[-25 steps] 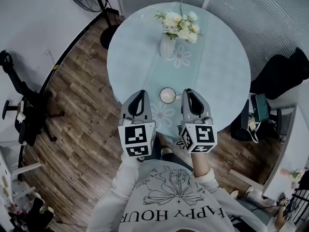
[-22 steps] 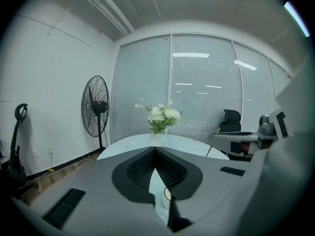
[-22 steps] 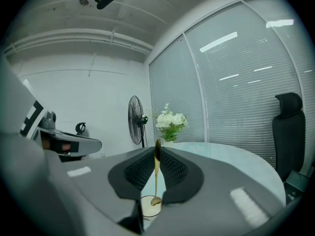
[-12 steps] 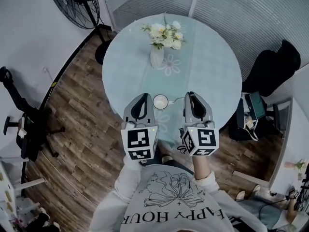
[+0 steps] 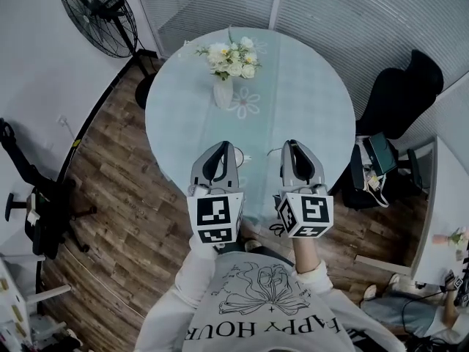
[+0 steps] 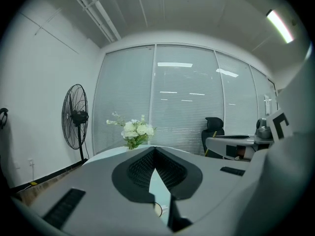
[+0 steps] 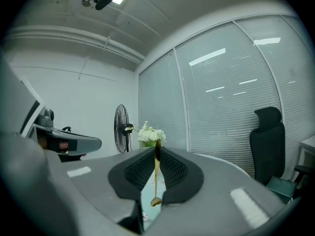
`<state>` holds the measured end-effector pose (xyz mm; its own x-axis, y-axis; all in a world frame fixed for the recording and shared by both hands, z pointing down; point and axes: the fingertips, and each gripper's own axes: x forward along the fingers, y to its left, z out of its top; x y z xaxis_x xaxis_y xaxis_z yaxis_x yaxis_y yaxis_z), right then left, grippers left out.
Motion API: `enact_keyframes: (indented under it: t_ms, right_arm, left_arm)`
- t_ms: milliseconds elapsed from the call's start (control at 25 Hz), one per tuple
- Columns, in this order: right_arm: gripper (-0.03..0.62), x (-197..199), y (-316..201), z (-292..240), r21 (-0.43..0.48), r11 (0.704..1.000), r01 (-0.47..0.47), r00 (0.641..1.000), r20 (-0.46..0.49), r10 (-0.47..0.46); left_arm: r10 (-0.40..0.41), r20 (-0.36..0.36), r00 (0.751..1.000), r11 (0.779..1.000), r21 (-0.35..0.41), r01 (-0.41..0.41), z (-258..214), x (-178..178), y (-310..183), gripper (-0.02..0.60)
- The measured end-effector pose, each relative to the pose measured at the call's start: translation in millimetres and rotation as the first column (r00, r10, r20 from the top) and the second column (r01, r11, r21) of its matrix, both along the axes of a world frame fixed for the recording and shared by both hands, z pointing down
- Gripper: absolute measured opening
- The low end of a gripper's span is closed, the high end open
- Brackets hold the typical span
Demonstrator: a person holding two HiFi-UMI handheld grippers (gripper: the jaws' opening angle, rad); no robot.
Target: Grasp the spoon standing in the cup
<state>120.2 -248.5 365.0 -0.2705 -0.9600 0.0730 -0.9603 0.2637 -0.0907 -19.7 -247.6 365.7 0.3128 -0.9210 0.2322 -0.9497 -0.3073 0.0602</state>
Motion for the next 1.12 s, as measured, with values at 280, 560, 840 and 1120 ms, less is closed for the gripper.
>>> enact_keyframes:
  t_ms: [280,560,840,1120]
  right_arm:
    - [0.038,20,-1,-10,0.013,1.000,-0.025,1.000,-0.009,0.025]
    - [0.038,34,-7,-17,0.025,0.999,-0.046,0.999,-0.009,0.046]
    - [0.035,40,-10,-19,0.026,0.998,-0.048,0.999,-0.007,0.049]
    - [0.035,42,-12,-18,0.022,0.999,-0.043,0.999,-0.012,0.044]
  left_arm:
    - [0.026,-0.002,1.000,0.999,0.020,-0.025,-10,19,-2,0.006]
    - [0.048,0.004,0.999,0.998,0.033,-0.048,-16,32,-7,0.006]
    - [0.054,0.008,0.999,0.998,0.036,-0.054,-18,37,-12,0.006]
    - [0.055,0.008,0.998,0.998,0.035,-0.055,-18,39,-16,0.006]
